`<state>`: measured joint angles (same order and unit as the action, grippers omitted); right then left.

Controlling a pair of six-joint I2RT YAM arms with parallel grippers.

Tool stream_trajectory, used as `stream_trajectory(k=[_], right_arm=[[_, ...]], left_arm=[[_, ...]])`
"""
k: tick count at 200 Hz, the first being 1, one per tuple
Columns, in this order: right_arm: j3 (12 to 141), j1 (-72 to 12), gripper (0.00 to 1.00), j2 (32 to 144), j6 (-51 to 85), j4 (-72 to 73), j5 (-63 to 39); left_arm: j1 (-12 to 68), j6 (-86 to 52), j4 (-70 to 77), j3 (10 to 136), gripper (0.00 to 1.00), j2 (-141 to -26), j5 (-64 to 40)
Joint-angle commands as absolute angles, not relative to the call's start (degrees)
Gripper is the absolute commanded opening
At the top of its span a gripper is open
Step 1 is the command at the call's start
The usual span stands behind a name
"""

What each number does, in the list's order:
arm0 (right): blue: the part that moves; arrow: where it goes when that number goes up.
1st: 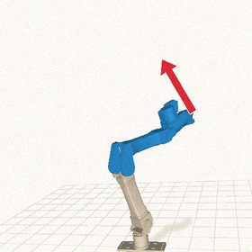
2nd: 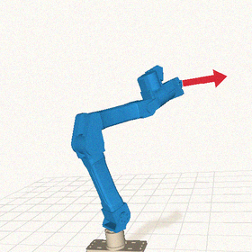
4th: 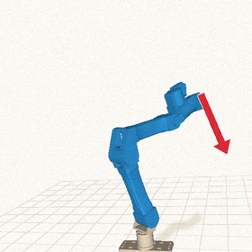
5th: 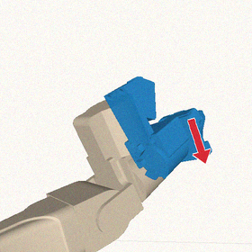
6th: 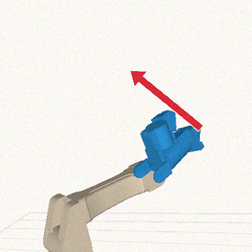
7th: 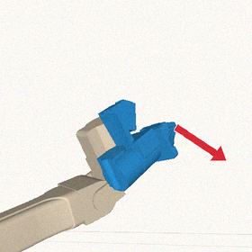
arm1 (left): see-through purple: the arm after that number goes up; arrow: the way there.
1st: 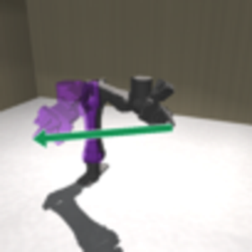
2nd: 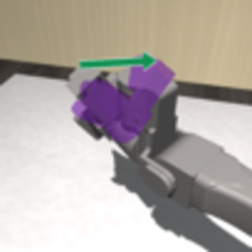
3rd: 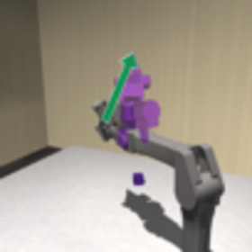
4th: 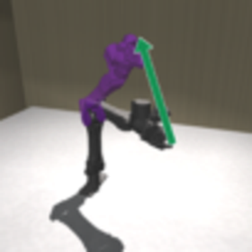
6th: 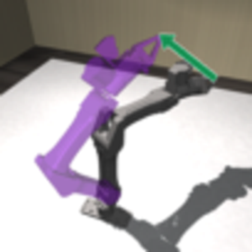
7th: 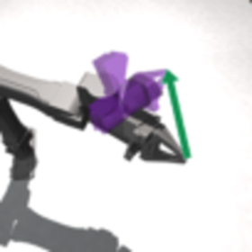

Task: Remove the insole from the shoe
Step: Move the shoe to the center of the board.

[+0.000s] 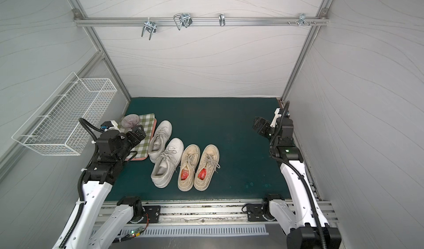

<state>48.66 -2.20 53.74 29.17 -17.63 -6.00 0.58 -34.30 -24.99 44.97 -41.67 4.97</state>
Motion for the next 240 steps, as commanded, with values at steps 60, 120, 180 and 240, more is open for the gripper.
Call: stream_trajectory(k=[60, 120, 180, 240], right_arm=[[52.65, -26.84, 0.99, 51.76, 25.52, -38.82, -1.74], [49.89, -57.32, 0.99, 55.45, 34.13, -44.32, 9.82], [50.99, -67.86, 0.98, 67.60, 37.03, -40.46, 12.27], [55.97, -67.78, 0.99, 76.06, 36.29, -38.78, 13.40]], left_arm=[[10.91, -32.77, -44.86, 50.24, 0.97, -42.80, 1.08], [24.20, -35.84, -46.85, 45.22, 0.96, -39.95, 5.49], [27.42, -35.42, -41.83, 43.43, 0.96, -40.34, 5.20], [27.69, -34.28, -38.59, 42.04, 0.96, -39.55, 3.64]])
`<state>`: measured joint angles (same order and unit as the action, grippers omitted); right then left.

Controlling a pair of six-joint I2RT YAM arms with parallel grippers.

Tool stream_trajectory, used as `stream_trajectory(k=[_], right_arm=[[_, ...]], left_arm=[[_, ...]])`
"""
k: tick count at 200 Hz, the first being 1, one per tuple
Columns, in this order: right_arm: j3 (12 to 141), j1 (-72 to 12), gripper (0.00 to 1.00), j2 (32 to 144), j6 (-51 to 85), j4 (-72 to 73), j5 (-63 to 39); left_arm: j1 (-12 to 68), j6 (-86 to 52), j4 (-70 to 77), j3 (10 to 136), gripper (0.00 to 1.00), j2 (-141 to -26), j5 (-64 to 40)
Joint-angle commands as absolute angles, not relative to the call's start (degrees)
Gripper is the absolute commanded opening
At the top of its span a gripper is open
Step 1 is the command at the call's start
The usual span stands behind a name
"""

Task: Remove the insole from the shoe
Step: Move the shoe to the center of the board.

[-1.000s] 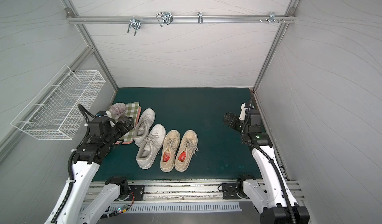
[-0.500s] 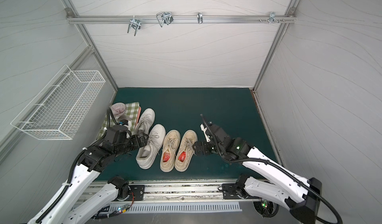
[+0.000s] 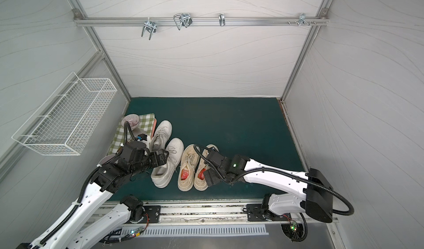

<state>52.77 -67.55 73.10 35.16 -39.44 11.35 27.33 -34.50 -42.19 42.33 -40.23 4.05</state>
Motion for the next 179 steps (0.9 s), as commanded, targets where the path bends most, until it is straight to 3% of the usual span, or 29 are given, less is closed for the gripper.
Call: stream_trajectory(k=[1, 113, 179], right_arm=[[56.02, -67.73, 0.99, 76.22, 36.25, -38.81, 13.47], [59.99, -64.25, 0.96, 89.23, 37.69, -40.39, 13.70], [57.35, -58.35, 0.85, 90.74, 37.36, -38.95, 13.94]], left_arm=[[27.69, -34.28, -38.54, 42.02, 0.96, -39.51, 3.62], [27.68, -33.84, -38.15, 40.26, 0.96, -34.27, 5.11], [27.64, -33.84, -36.99, 40.14, 0.97, -35.74, 4.06]])
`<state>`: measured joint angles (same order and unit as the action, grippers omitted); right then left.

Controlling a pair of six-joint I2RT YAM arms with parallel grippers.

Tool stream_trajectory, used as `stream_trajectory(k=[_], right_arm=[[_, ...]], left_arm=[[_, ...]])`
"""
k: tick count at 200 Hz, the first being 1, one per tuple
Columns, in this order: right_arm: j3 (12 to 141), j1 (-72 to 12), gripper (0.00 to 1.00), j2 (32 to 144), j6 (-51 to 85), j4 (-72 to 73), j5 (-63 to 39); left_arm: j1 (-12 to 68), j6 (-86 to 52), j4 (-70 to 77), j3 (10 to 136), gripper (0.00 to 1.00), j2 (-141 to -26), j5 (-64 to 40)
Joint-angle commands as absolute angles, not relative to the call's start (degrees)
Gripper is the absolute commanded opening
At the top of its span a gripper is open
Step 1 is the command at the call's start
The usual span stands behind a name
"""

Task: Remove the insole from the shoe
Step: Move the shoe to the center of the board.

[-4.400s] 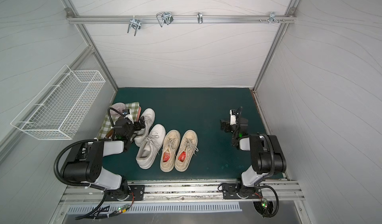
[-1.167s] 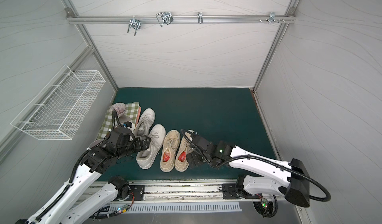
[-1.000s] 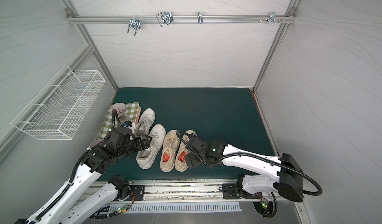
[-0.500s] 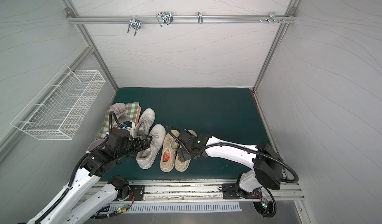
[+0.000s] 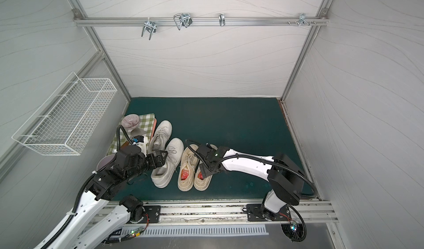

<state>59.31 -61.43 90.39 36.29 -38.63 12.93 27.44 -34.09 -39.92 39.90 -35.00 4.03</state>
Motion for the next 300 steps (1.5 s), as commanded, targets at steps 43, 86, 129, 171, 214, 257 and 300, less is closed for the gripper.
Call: stream_trajectory(k=[43, 86, 129, 171, 214, 257, 300], right_arm=[[53.17, -49.93, 0.79, 88.16, 35.77, -37.56, 13.85], [51.51, -42.44, 0.75, 85.96, 33.29, -36.40, 12.75], [50.64, -33.18, 0.73, 83.82, 30.88, -35.72, 10.95], [50.19, -26.59, 0.73, 82.57, 29.41, -34.59, 7.48], [47.58, -26.44, 0.72, 78.69, 27.51, -30.66, -1.83], [48.35, -32.64, 0.67, 79.97, 28.27, -28.40, -5.14], [52.74, -36.81, 0.64, 83.10, 30.39, -26.66, -6.78]], left_arm=[[27.68, -33.84, -35.94, 40.12, 0.97, -37.24, 2.69], [27.64, -34.35, -33.85, 40.18, 0.96, -40.50, -0.37], [27.94, -34.72, -31.87, 40.30, 0.94, -43.70, -2.95], [29.54, -35.35, -30.40, 40.77, 0.92, -47.05, -3.25], [34.73, -37.46, -27.85, 43.03, 0.90, -52.56, -0.87], [43.35, -39.31, -24.46, 49.52, 0.90, -64.65, 3.32], [45.70, -38.99, -22.04, 55.13, 0.87, -75.45, 2.99]])
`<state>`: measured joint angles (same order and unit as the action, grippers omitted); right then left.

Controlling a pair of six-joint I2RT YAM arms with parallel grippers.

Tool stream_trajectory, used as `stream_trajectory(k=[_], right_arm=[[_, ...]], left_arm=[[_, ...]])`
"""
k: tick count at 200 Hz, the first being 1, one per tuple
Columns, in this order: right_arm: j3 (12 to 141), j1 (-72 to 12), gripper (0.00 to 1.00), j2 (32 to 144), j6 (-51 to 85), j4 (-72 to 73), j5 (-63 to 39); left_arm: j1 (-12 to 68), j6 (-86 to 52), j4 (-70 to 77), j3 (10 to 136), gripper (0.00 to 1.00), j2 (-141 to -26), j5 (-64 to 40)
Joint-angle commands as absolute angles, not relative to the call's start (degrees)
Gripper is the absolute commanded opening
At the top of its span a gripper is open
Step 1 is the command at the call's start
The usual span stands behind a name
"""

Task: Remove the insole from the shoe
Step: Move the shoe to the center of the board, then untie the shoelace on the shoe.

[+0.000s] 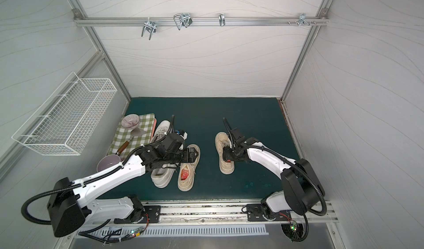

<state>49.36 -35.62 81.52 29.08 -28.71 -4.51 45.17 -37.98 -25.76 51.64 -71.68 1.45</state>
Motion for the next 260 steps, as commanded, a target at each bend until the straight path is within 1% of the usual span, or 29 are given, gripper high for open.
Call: stream_trajectory(k=[1, 18, 45, 70, 92, 113, 138, 181, 212, 242, 260], right_arm=[[52.87, -36.77, 0.64, 83.17, 30.44, -26.82, -6.69], [53.55, -36.71, 0.64, 81.91, 30.61, -29.33, -4.04], [49.46, -34.17, 0.65, 74.48, 29.63, -30.67, -3.15], [44.16, -27.27, 0.63, 67.02, 29.49, -30.59, -6.35], [41.04, -21.50, 0.61, 63.77, 29.59, -28.32, -11.94], [40.55, -18.61, 0.56, 64.71, 29.49, -26.20, -16.70], [40.52, -16.90, 0.50, 67.32, 29.45, -23.87, -20.71], [41.25, -16.87, 0.43, 69.75, 28.78, -21.52, -21.59], [42.17, -16.88, 0.39, 73.44, 29.45, -20.23, -21.98], [41.87, -17.28, 0.37, 75.19, 29.88, -19.00, -22.31], [42.25, -18.29, 0.36, 75.56, 29.71, -18.90, -21.72]], left_arm=[[45.66, -38.96, -22.01, 55.16, 0.87, -75.65, 2.95], [45.70, -37.90, -21.89, 56.88, 0.84, -79.01, 2.64], [45.96, -35.76, -22.09, 60.80, 0.79, -84.03, 0.13], [47.08, -33.51, -22.19, 64.32, 0.78, -88.69, -0.55], [48.60, -31.64, -22.70, 67.85, 0.78, -93.09, -1.61], [49.89, -30.36, -23.98, 71.17, 0.78, -97.48, -1.91], [50.36, -29.90, -24.87, 73.76, 0.75, -101.23, -2.41], [50.63, -29.62, -24.43, 76.36, 0.70, -105.90, -4.63], [50.63, -30.06, -24.04, 77.66, 0.64, -108.68, -4.71], [50.67, -29.97, -24.43, 79.28, 0.56, -111.05, -3.87], [50.63, -29.65, -24.27, 79.68, 0.47, -112.03, -3.55]])
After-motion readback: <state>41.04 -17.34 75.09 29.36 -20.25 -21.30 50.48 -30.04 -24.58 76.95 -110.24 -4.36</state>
